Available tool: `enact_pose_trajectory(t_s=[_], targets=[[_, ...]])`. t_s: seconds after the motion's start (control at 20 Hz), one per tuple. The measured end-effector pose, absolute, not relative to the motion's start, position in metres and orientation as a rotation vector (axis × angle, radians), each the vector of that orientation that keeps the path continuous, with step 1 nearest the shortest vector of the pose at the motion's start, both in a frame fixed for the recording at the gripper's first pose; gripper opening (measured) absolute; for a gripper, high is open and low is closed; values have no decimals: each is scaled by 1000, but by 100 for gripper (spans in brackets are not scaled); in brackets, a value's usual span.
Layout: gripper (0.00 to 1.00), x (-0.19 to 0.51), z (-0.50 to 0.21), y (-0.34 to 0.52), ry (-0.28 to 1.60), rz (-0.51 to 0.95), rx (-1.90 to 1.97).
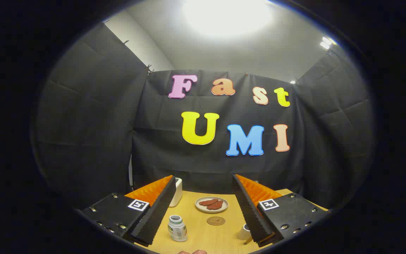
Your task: Take the bottle from table, then pour the juice into the cup, finally place the bottle on the coaster
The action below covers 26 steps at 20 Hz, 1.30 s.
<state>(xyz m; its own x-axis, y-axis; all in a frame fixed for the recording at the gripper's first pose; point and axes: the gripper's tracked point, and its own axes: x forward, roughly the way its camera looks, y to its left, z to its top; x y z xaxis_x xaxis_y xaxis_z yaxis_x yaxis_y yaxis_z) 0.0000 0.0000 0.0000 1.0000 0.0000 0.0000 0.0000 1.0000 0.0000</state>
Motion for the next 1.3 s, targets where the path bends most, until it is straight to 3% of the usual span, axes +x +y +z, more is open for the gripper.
enact_pose_trajectory(t_s=[1.3], targets=[[98,-8,11,-3,-75,-9,5]])
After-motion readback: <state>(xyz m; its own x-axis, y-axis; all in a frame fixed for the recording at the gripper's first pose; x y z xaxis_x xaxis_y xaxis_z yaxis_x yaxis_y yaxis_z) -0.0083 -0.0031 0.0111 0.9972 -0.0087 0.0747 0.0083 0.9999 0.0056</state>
